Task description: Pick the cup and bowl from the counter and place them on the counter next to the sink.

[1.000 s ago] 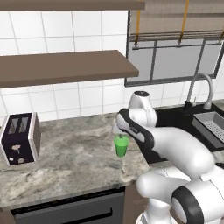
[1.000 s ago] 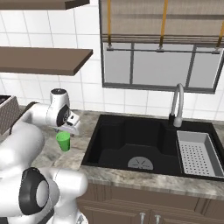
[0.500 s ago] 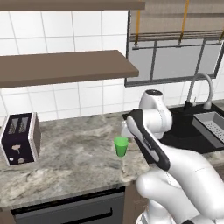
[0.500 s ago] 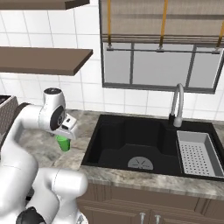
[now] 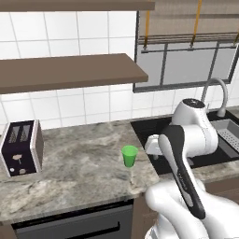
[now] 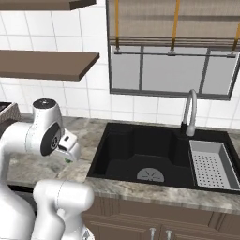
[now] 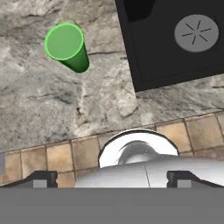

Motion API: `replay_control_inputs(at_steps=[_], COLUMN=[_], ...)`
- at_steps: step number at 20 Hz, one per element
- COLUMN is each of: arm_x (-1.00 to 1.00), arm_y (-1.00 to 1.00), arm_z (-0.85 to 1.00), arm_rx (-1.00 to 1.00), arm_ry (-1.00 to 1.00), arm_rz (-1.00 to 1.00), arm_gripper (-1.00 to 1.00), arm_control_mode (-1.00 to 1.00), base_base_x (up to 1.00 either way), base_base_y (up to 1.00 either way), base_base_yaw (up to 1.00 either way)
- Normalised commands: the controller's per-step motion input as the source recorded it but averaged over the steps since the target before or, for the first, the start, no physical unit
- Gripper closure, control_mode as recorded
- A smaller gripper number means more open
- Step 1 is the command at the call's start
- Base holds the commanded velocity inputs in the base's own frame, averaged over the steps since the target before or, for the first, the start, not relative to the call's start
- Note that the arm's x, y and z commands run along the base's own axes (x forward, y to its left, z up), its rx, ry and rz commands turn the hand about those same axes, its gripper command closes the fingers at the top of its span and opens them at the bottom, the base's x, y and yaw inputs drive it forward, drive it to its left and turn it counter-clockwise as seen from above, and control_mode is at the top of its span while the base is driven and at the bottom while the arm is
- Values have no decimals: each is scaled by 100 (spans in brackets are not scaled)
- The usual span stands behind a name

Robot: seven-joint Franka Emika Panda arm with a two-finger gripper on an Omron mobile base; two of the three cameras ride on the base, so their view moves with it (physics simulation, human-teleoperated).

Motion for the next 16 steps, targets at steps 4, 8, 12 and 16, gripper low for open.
replay_control_inputs(at_steps=[4,8,12,16], arm_x=[-83,-16,0,0], arm_y=[-7,0,0,0], arm_z=[32,1,0,0], arm_rx=[0,0,0,0], arm_ry=[-9,-4,0,0], arm_rz=[0,0,0,0], arm_gripper=[-100,-100,-100,-100], arm_control_mode=[-100,-100,-100,-100], base_base_x=[0,0,0,0], base_base_y=[0,0,0,0], base_base_yaw=[0,0,0,0])
